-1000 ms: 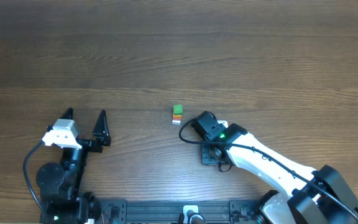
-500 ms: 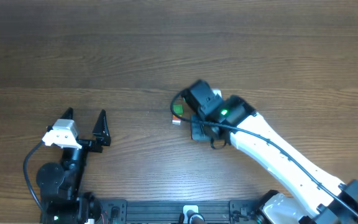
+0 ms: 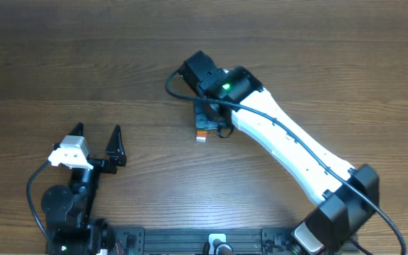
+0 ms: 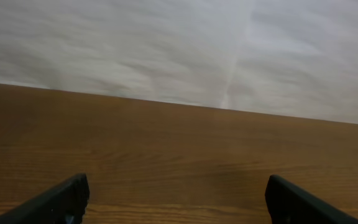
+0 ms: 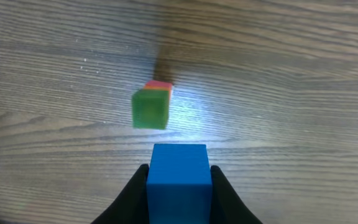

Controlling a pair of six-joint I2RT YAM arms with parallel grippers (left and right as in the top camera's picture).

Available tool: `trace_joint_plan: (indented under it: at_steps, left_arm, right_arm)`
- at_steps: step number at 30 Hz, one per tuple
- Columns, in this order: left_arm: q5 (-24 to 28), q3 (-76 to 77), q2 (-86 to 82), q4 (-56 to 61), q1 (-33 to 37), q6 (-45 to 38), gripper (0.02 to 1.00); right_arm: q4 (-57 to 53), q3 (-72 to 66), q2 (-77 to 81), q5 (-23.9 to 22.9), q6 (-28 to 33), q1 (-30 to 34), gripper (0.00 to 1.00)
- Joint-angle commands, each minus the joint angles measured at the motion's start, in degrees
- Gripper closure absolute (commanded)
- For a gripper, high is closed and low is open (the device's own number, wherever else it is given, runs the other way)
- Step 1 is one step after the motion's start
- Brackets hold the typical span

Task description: Stack Cubes

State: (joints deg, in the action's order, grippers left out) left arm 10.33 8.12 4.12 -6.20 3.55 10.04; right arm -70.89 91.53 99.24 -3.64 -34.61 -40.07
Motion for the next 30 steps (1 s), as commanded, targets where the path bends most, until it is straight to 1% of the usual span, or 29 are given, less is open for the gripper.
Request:
trace_joint_plan:
  at_steps: [1,30]
  left_arm:
    - [0.39,-0.31,-0.37,0.20,-0.28,-0.98,0.104]
    - [0.39,-0.31,-0.37,0.20,-0.28,-0.98,0.104]
  right_arm:
    - [1.36,1.81,2.40,1.70,0.20,-0.63,0.972]
    - [4.52,1.84,7.50,1.84,0.20,-1.92,0.985]
